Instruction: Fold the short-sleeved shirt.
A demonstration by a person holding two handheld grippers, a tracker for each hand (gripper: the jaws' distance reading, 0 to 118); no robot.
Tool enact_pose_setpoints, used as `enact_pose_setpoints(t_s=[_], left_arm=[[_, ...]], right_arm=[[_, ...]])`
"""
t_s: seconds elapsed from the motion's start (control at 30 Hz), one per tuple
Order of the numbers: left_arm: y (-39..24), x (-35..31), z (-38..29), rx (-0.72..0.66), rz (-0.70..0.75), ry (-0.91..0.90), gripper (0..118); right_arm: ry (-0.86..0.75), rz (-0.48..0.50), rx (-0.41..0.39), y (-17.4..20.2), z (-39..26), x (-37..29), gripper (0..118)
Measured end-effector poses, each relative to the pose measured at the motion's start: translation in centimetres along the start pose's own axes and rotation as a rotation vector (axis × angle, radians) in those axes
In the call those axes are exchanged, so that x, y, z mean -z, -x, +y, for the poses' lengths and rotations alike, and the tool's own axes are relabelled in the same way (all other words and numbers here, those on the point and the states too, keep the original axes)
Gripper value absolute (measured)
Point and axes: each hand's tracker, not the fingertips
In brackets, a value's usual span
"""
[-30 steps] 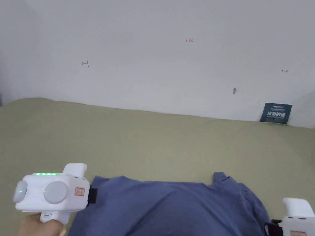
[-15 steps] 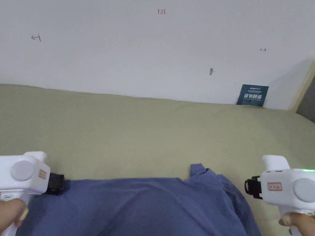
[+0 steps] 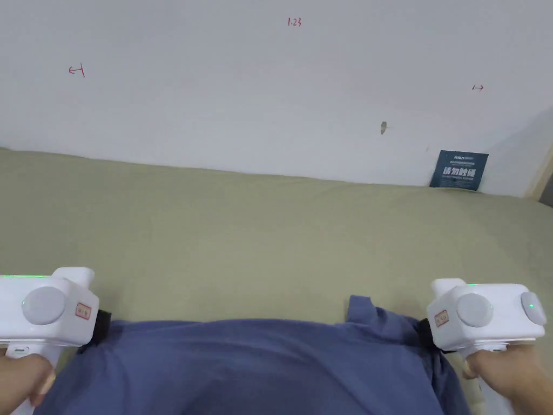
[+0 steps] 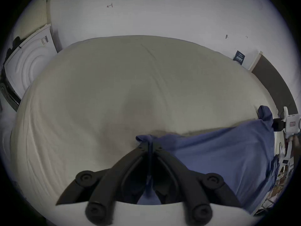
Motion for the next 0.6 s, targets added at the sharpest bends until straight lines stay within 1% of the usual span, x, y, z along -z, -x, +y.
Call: enact_pose_setpoints(t_s=[0.03,0.07,0.13,0.17,0.2,0.23,0.3,0.37,0.5,0.6], left_arm=[[0.1,-0.1,0.1,0.003,0.0,0.0,5],[0.1,-0.4,0.3,0.012,-0.002,0.0,5],[0.2,-1.5,0.5,0.029,-0.006,-0.01,5],[0.4,-2.1,0.6,0.028,-0.014,-0.02,5],[0.6,-3.0,0.7,0.022,-0.028,-0.029,5],[0.8,-3.9,0.8,0.012,-0.042,-0.043,5],[1.2,-6.2,0.9,0.003,-0.085,-0.099,5],[1.5,-8.6,0.7,0.016,-0.092,-0.133,5],[2.9,-13.3,-0.8,0.024,-0.126,-0.17,5],[4.2,-16.2,-2.9,0.001,-0.173,-0.187,5]], right_arm=[[-0.018,0.064,0.028,-0.5,-0.1,-0.8,0],[-0.04,0.085,0.041,-0.7,-0.2,-1.9,0],[-0.099,0.028,0.065,-1.5,-0.2,-3.8,0],[-0.113,0.044,0.1,-2.2,-0.2,-4.7,0],[-0.112,0.083,0.136,-2.9,-0.1,-5.7,0],[-0.117,0.102,0.155,-3.4,-0.1,-6.8,0],[-0.145,0.113,0.148,-4.0,-0.3,-9.3,0],[-0.205,0.137,0.108,-4.1,-0.7,-12.2,0],[-0.237,0.148,0.112,-4.9,-2.6,-17.3,0],[-0.272,0.17,0.101,-5.3,-4.8,-20.7,0]])
